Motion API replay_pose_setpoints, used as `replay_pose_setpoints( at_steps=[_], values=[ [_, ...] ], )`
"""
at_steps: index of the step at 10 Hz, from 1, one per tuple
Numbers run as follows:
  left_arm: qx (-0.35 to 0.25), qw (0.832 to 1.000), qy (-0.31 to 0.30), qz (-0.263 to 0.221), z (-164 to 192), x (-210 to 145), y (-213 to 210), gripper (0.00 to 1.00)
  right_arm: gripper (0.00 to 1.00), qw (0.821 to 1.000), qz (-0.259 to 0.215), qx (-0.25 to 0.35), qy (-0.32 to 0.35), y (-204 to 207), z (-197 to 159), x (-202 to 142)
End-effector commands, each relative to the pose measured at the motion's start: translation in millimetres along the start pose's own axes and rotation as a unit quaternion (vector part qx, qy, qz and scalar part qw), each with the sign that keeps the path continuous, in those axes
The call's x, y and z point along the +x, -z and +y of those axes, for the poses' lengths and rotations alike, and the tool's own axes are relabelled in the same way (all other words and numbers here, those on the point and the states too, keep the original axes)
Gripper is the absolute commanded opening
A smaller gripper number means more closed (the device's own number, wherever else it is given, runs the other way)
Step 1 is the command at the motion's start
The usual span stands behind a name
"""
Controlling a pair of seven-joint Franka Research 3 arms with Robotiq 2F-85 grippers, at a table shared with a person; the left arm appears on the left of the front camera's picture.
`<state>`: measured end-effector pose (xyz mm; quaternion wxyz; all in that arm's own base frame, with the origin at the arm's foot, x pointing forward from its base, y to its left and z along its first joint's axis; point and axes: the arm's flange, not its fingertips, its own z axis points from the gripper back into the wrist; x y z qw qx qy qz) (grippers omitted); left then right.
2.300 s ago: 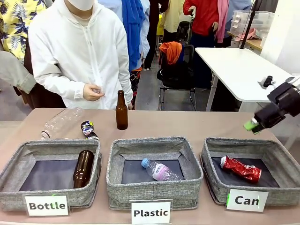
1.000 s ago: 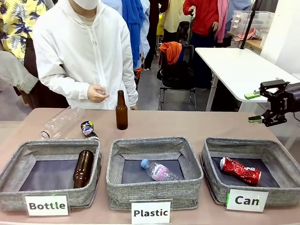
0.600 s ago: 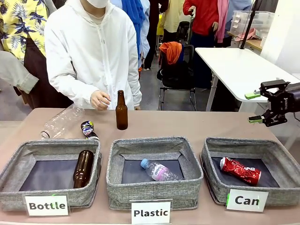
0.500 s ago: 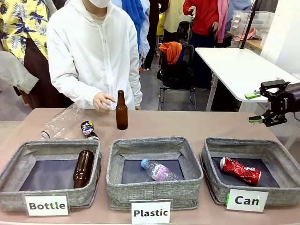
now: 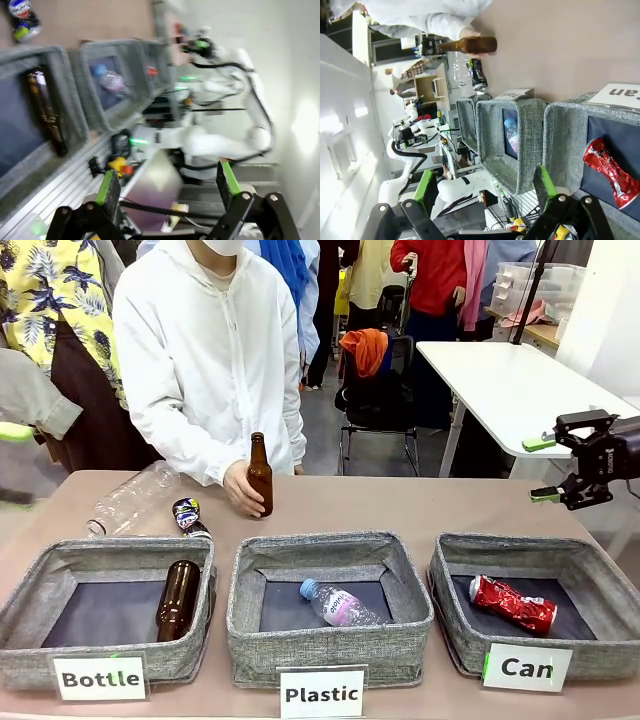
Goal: Sort the can waste into the basket.
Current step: Pick up the can waste from the table and place it in the right Fabric basket.
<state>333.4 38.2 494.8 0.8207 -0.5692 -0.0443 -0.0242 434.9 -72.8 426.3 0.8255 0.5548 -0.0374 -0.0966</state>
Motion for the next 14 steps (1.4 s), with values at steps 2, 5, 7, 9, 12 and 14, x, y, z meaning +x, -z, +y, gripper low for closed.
replay_pose_setpoints(
  at_steps=[2, 5, 7, 9, 12, 14],
  values=[
    [0.227, 0.973, -0.029, -0.014, -13, 81, 49, 1.00, 1.00, 1.000, 0.001, -0.001, -0.013, -3, 2, 1],
    [0.336, 0.941, -0.017, -0.028, 14, 130, 76, 1.00, 1.00, 1.000, 0.001, -0.001, -0.013, -3, 2, 1],
    [0.178, 0.983, -0.017, -0.044, -11, 101, -1, 1.00, 1.00, 1.000, 0.001, -0.001, -0.013, -3, 2, 1],
    [0.070, 0.994, 0.020, -0.078, -27, 32, -95, 1.00, 1.00, 1.000, 0.001, -0.001, -0.013, -3, 2, 1],
    [-0.018, 0.989, 0.054, -0.134, -5, -78, -178, 1.00, 1.00, 1.000, 0.001, -0.001, -0.013, -3, 2, 1],
    [-0.100, 0.979, 0.069, -0.164, 24, -134, -224, 1.00, 1.00, 1.000, 0.001, -0.001, -0.013, -3, 2, 1]
  ],
)
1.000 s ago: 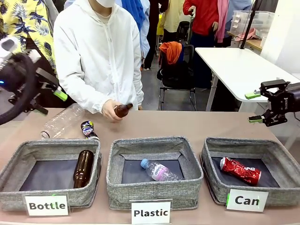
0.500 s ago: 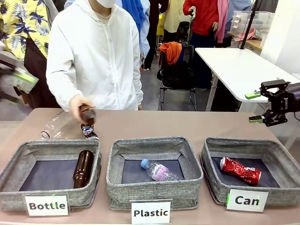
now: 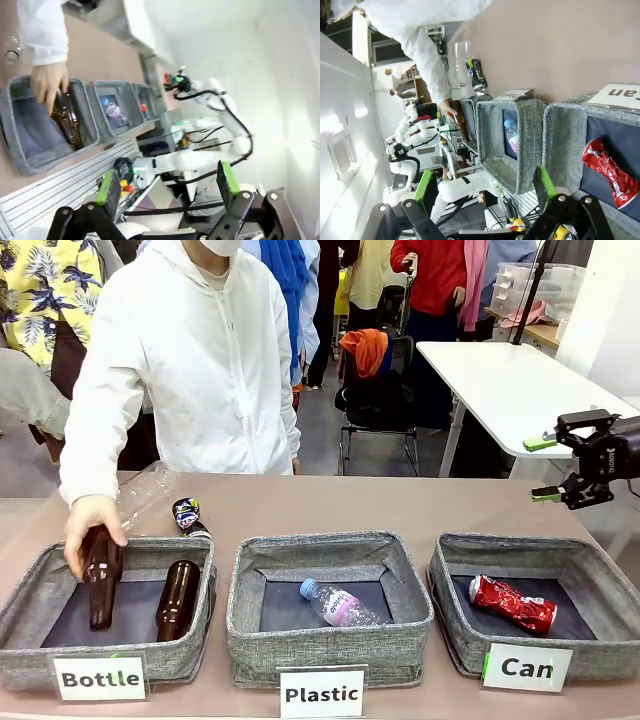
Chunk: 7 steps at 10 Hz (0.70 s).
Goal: Sort the can waste into the basket.
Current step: Pick up the can waste from the table and place it in the right Fabric basket.
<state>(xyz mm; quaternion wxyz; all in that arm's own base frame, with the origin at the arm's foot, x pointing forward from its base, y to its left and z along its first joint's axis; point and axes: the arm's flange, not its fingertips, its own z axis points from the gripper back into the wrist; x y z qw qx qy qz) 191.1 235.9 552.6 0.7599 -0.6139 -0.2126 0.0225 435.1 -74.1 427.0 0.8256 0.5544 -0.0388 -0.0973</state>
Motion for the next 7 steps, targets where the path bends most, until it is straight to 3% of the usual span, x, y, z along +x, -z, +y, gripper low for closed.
replay_pose_setpoints(
  at_steps=[1, 3, 7],
  values=[
    [-0.066, 0.998, 0.007, -0.002, 31, -12, -27, 1.00, 1.00, 1.000, 0.002, 0.000, -0.013, -2, 1, 0],
    [-0.082, 0.997, 0.008, -0.008, 41, -20, -32, 1.00, 1.00, 1.000, 0.002, 0.000, -0.013, -2, 1, 0],
    [-0.051, 0.999, 0.007, 0.015, 23, -5, -3, 1.00, 1.00, 1.000, 0.002, 0.000, -0.013, -2, 1, 0]
  ],
)
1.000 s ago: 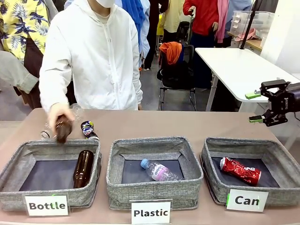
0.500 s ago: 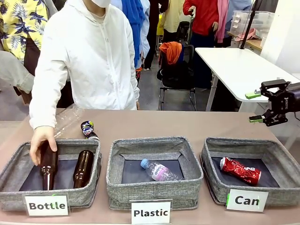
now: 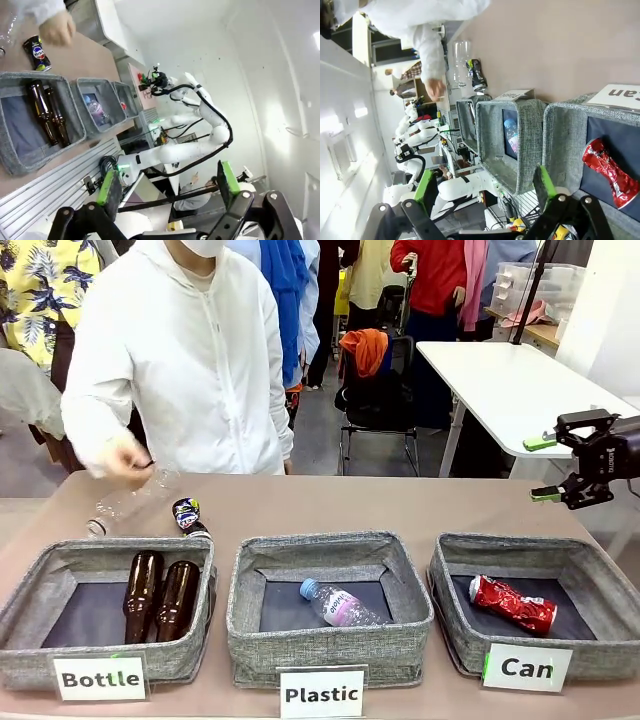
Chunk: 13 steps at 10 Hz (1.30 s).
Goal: Sort the can waste into the basket.
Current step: Pick up the can waste from the table and place it in the right Fabric basket.
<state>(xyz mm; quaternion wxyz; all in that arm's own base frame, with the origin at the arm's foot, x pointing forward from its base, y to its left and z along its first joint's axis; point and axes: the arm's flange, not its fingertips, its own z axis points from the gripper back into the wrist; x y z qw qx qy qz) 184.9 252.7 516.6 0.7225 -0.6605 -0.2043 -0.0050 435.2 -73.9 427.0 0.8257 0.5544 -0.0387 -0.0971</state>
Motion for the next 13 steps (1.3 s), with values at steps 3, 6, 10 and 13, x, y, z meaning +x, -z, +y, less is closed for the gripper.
replay_pose_setpoints(
  at_steps=[3, 6, 10, 13],
  values=[
    [0.163, 0.984, -0.027, 0.062, -26, 56, 105, 1.00, 1.00, 1.000, 0.002, 0.000, -0.013, -2, 1, 0],
    [0.307, 0.941, -0.033, 0.138, 0, 112, 210, 1.00, 1.00, 1.000, 0.002, 0.000, -0.013, -2, 1, 0],
    [0.490, 0.837, 0.048, 0.237, 57, 147, 327, 1.00, 1.00, 1.000, 0.002, 0.000, -0.013, -2, 1, 0],
    [0.509, 0.809, 0.081, 0.281, 78, 145, 359, 1.00, 1.00, 1.000, 0.002, 0.000, -0.013, -2, 1, 0]
  ],
)
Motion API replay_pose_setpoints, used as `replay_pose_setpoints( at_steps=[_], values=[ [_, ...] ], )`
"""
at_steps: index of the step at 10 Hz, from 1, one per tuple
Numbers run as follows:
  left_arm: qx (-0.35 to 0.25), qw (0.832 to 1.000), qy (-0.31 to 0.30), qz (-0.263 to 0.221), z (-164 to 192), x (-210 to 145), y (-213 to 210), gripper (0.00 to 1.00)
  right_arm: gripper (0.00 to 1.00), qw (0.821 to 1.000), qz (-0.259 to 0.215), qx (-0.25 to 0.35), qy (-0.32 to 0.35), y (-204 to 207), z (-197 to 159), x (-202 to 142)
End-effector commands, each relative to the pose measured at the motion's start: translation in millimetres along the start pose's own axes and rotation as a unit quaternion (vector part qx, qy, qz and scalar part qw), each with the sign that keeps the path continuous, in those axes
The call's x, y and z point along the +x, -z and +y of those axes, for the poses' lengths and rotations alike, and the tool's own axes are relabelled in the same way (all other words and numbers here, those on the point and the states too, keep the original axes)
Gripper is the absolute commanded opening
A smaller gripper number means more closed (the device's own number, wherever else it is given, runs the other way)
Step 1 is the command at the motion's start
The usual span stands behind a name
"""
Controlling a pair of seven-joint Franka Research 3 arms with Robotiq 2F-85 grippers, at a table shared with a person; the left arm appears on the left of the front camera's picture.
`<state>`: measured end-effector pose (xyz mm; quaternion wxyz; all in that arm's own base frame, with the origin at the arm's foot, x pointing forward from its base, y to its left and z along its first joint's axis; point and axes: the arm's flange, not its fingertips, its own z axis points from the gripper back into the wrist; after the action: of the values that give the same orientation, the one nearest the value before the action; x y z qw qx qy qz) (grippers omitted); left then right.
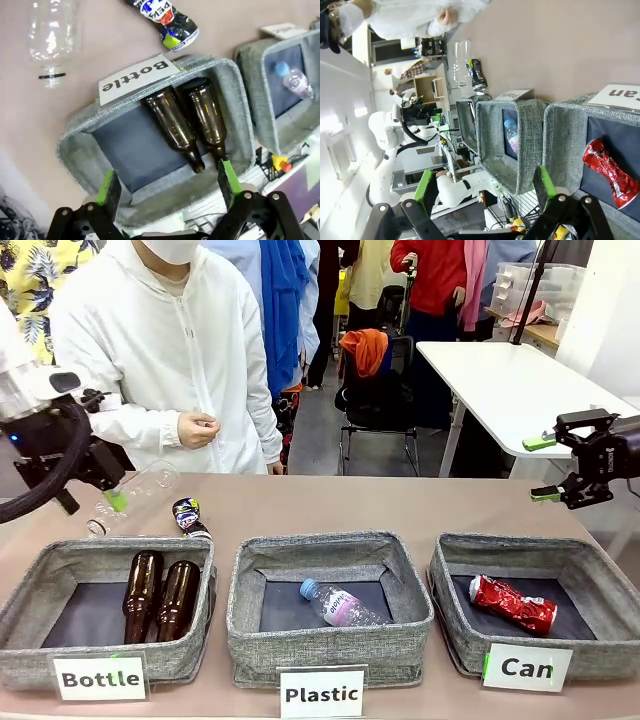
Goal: Sort the can waste into the basket.
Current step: Pick up the can waste from the table and place it in the right Fabric basket.
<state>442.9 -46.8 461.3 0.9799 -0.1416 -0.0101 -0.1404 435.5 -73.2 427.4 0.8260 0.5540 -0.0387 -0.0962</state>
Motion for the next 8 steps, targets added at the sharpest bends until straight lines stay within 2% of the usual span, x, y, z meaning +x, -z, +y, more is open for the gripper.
replay_pose_setpoints(
  at_steps=[1, 2, 6, 7, 8],
  values=[
    [-0.059, 0.998, -0.005, -0.030, 1, -2, -19, 1.00, 1.00, 1.000, 0.001, 0.000, -0.012, -2, 1, 0],
    [0.000, 1.000, 0.000, 0.000, 0, 0, 0, 1.00, 1.00, 1.000, 0.001, 0.000, -0.012, -2, 1, 0],
    [-0.010, 1.000, 0.003, -0.002, -1, 1, -1, 1.00, 1.00, 1.000, 0.001, 0.000, -0.012, -2, 1, 0],
    [-0.027, 0.999, 0.034, 0.018, 1, 9, -2, 1.00, 1.00, 1.000, 0.001, 0.000, -0.012, -2, 1, 0],
    [-0.047, 0.996, 0.072, 0.017, -2, 20, -5, 1.00, 1.00, 1.000, 0.001, 0.000, -0.012, -2, 1, 0]
  ],
)
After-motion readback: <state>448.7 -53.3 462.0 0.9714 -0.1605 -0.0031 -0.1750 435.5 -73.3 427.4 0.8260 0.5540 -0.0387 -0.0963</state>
